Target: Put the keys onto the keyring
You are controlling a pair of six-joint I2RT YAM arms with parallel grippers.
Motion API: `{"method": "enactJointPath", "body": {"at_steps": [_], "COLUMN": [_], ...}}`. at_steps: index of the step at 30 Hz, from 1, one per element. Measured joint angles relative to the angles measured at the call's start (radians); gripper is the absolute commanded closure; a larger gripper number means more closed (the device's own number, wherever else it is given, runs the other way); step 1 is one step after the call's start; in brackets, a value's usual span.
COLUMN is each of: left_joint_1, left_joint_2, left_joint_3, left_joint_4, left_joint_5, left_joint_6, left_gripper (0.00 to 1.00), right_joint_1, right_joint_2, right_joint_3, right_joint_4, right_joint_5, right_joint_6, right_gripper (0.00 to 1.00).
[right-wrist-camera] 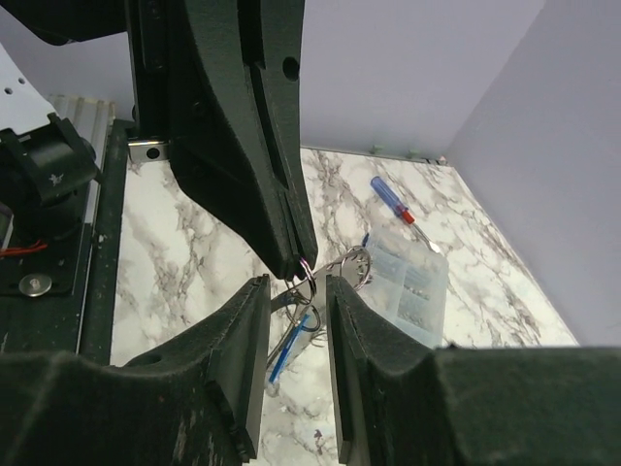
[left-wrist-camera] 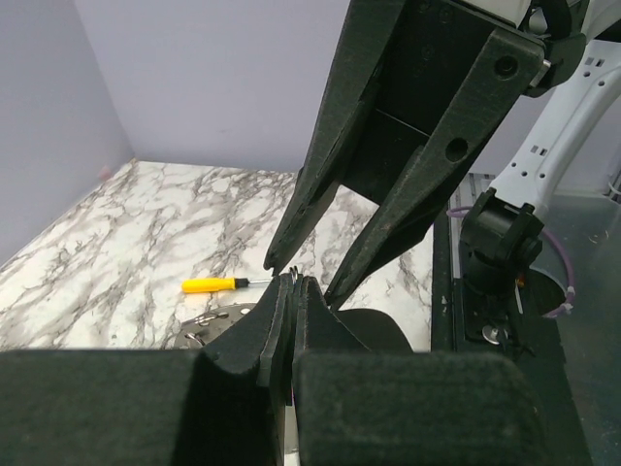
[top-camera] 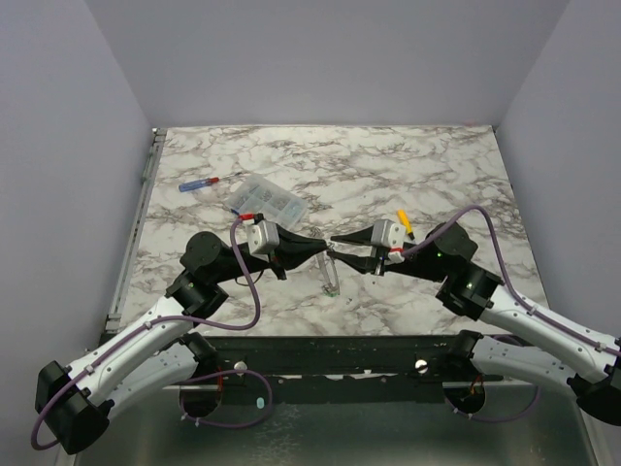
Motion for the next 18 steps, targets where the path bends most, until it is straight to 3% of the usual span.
{"method": "enactJointPath", "body": {"at_steps": [18], "left_joint_1": [0.001], "left_joint_2": [0.000], "left_joint_3": [0.000], "left_joint_4": [0.000], "left_joint_5": [0.015], "left_joint_6": [-0.003], "left_gripper": [1.00], "right_joint_1": [0.000], "right_joint_2": [0.006], "right_joint_3": [0.041], "right_joint_4": [-0.089], "right_joint_5": [0.019], "right_joint_6": [-0.036], "right_gripper": [0.65]}}
